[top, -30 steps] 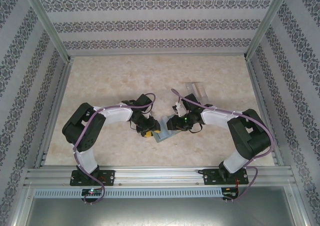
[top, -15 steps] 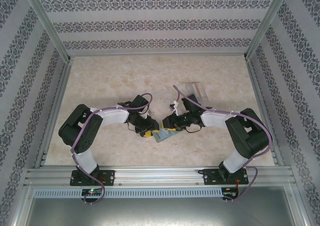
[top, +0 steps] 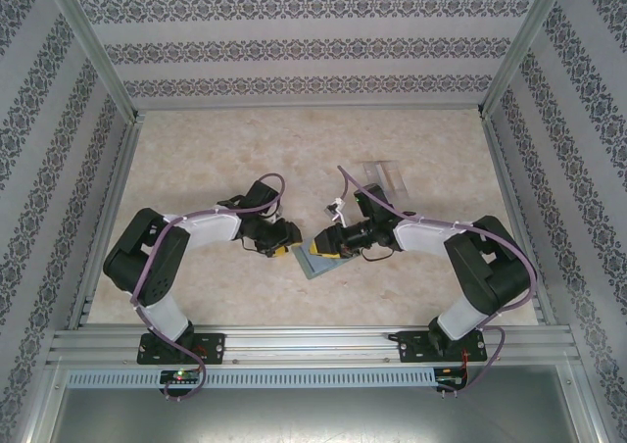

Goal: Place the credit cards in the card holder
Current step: Flip over the card slot in the card holder, then rotate the card holder at the center of the table, then pick up the credit card from the storage box.

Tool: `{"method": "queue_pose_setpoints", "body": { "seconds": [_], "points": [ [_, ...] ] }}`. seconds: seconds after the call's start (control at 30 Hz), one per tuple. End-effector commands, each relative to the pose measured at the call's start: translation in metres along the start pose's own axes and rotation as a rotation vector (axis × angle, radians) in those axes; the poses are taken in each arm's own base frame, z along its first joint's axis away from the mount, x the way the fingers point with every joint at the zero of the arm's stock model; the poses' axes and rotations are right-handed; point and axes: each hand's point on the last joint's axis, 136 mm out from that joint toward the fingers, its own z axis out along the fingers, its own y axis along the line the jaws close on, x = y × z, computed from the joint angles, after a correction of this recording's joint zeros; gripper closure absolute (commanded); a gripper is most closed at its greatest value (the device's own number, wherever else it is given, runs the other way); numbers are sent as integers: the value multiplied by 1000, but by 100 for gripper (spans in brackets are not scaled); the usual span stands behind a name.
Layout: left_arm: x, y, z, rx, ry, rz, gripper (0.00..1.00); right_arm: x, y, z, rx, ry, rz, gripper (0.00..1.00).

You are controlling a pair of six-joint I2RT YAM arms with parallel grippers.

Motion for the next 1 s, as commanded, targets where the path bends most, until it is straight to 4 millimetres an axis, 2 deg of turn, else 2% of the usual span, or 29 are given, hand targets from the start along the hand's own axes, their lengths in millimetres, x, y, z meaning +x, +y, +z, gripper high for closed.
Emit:
{"method": "queue_pose_setpoints", "body": {
  "seconds": [0.0, 0.1, 0.17, 0.23, 0.33, 0.5, 0.57, 0.7, 0.83, 0.97],
  "points": [
    [-20, -15, -15, 29, -87, 7, 52, 1, 20, -7, -42, -6, -80, 55],
    [-22, -16, -14, 19, -83, 3, 52, -9, 30, -21, -20, -69, -115, 54],
    [-21, -15, -10, 14, -75, -4, 52, -25, 26, -39, 58, -159, -117, 53],
    [-16, -16, -4, 7, -67, 4, 52, -44, 14, -63, 148, -267, -97, 53],
    [-6, -22, 6, -13, -54, 42, 52, -66, -20, -103, 430, -398, -82, 53],
    [10, -22, 21, -67, -36, 83, 51, -92, -55, -150, 851, -420, -157, 46],
    [14, -16, 23, -123, -41, 112, 51, -103, -63, -165, 973, -416, -189, 44],
    [15, 9, 23, -238, -76, 126, 50, -121, -74, -199, 1194, -396, -224, 40],
    [14, 20, 20, -283, -93, 145, 50, -139, -85, -210, 1260, -331, -259, 37],
    [12, 12, 14, -254, -93, 160, 50, -157, -105, -209, 1317, -260, -238, 36]
  ]
}}
